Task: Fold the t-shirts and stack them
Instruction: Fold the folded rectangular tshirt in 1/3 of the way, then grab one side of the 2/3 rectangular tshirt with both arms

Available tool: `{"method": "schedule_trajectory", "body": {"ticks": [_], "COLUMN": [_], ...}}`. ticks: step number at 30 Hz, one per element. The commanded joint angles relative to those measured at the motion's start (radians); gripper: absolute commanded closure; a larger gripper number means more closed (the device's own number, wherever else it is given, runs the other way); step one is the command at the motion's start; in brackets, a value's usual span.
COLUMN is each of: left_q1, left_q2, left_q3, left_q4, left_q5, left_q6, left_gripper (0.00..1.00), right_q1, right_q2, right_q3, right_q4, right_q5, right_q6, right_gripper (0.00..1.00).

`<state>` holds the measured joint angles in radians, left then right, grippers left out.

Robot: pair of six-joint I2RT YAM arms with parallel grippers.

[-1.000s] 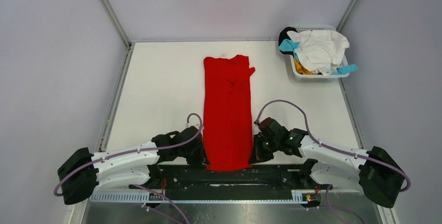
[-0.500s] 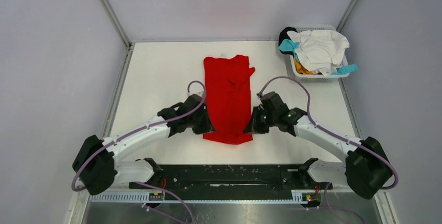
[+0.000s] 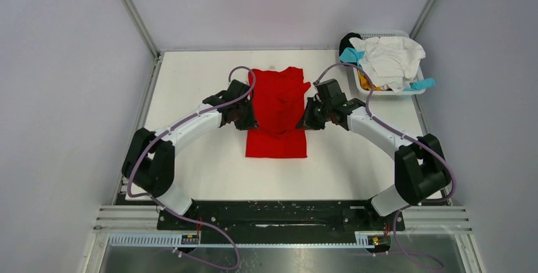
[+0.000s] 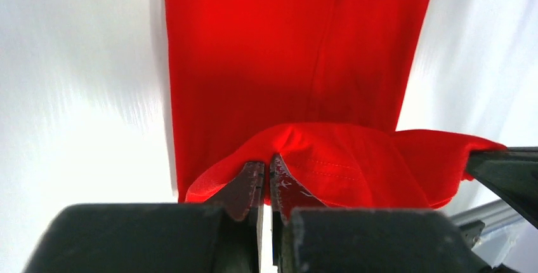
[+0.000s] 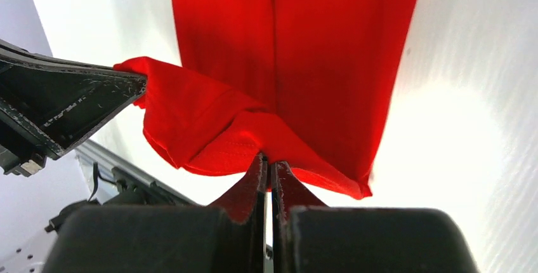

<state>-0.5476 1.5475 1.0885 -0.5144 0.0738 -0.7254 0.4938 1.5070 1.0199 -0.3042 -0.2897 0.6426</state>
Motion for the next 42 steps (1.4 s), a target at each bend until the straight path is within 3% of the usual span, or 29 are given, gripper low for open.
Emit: {"method": "schedule_trajectory", "body": {"ticks": [1, 10, 16, 18, 19, 20, 22, 23, 24, 26, 27, 37, 42], "left_q1": [0.045, 0.103, 0.128, 0.135, 0.14, 0.145, 0.156, 0.16, 0.161, 0.161, 0.161, 0.149, 0.102], "left_q2": [0.085, 0.258, 0.333, 0.351, 0.361, 0.367, 0.371, 0.367, 0.357, 0.32, 0.296, 0.012, -0.069], "left_q3": [0.123, 0.27, 0.332, 0.355, 0.368, 0.381, 0.401, 0.405, 0.399, 0.367, 0.341, -0.118, -0.246], "left_q4": [-0.007, -0.036, -0.036, -0.037, -0.037, -0.041, -0.048, -0.051, -0.053, -0.048, -0.042, 0.077, 0.105], "left_q5": [0.011, 0.026, 0.039, 0.044, 0.046, 0.048, 0.053, 0.054, 0.054, 0.053, 0.051, 0.149, 0.13], "left_q6": [0.056, 0.083, 0.096, 0.1, 0.101, 0.102, 0.102, 0.103, 0.103, 0.101, 0.1, 0.008, -0.024], "left_gripper": [1.0, 0.99, 0.89, 0.8, 0.71, 0.59, 0.37, 0.29, 0.2, 0.02, 0.01, 0.02, 0.13], "right_q1": [-0.041, -0.095, -0.115, -0.124, -0.129, -0.133, -0.14, -0.144, -0.144, -0.142, -0.142, -0.137, -0.118], "right_q2": [0.067, 0.24, 0.33, 0.363, 0.379, 0.392, 0.409, 0.411, 0.406, 0.382, 0.362, 0.094, 0.051], "right_q3": [0.093, 0.221, 0.281, 0.304, 0.316, 0.328, 0.352, 0.358, 0.357, 0.329, 0.306, -0.078, -0.21], "right_q4": [-0.017, -0.005, 0.004, 0.006, 0.006, 0.005, 0.006, 0.005, 0.004, 0.001, 0.001, 0.048, 0.102], "right_q5": [0.026, 0.017, -0.008, -0.026, -0.029, -0.035, -0.057, -0.066, -0.07, -0.065, -0.054, -0.111, -0.118], "right_q6": [-0.059, -0.072, -0.073, -0.072, -0.069, -0.067, -0.063, -0.061, -0.064, -0.067, -0.069, -0.021, 0.006], "right_gripper": [1.0, 1.0, 0.94, 0.92, 0.87, 0.76, 0.42, 0.08, 0.01, 0.01, 0.01, 0.01, 0.09]}}
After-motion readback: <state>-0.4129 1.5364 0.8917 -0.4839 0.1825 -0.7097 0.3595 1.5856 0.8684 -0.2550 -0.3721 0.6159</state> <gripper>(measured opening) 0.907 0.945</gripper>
